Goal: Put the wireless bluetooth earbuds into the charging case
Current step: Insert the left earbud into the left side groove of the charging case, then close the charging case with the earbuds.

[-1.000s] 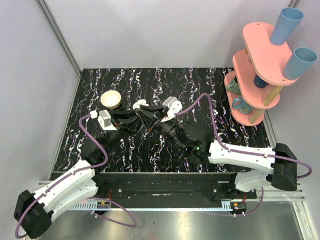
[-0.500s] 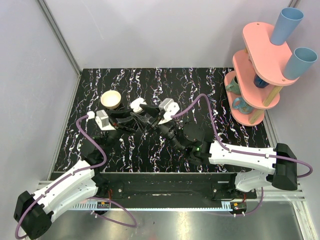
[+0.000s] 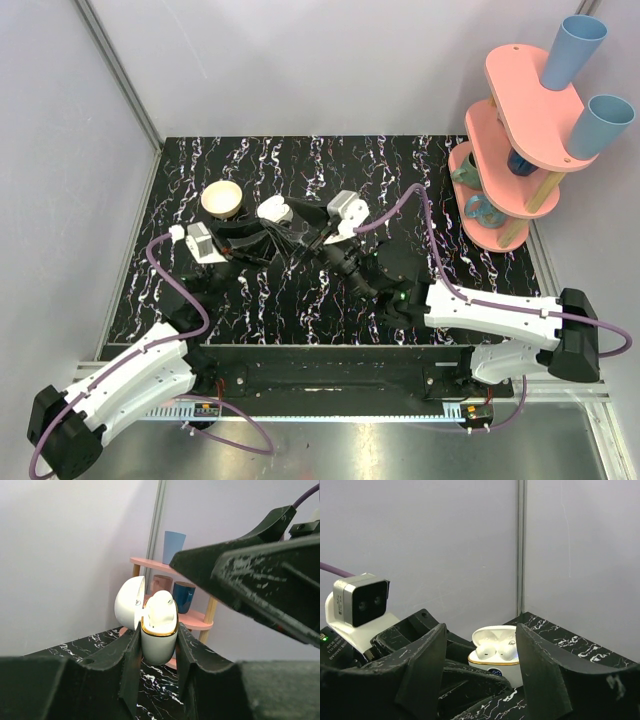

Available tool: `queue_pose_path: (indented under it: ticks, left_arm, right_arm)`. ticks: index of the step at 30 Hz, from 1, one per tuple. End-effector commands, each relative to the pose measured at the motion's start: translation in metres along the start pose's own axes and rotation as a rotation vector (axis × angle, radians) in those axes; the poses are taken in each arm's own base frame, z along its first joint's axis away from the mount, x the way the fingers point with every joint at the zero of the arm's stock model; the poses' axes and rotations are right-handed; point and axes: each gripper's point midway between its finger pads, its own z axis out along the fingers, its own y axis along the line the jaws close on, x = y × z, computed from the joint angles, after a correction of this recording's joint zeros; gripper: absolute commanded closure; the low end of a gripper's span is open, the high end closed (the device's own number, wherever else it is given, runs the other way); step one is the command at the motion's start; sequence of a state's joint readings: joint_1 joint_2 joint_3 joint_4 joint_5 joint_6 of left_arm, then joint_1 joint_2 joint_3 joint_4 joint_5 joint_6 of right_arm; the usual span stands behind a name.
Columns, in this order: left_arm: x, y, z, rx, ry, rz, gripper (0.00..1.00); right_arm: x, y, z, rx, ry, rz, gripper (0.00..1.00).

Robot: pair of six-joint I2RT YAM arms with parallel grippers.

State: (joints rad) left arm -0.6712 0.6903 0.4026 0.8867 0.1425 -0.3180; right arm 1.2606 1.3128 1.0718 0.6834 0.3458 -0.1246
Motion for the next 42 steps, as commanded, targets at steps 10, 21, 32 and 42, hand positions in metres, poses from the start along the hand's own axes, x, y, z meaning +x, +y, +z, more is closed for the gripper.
queue_pose_path:
  ticks: [10, 21, 32, 42]
  left_arm:
    - [-0.008, -0.003, -0.007, 0.011, -0.039, 0.028, 1.0]
    - [0.009, -0.005, -0.012, 0.044, 0.043, 0.085, 1.0]
    - [0.018, -0.016, -0.017, 0.126, 0.12, 0.167, 1.0]
    - [0.025, -0.018, -0.025, 0.138, 0.158, 0.174, 1.0]
  right_arm:
    - [-0.064, -0.02, -0.01, 0.073, -0.123, 0.034, 0.32]
    - [-0.043, -0.069, -0.014, 0.348, 0.094, -0.006, 0.1]
    - [-0.011, -0.094, -0.015, 0.194, 0.354, 0.291, 0.02]
    - [0.026, -0.094, -0.011, 0.126, 0.527, 0.426, 0.0]
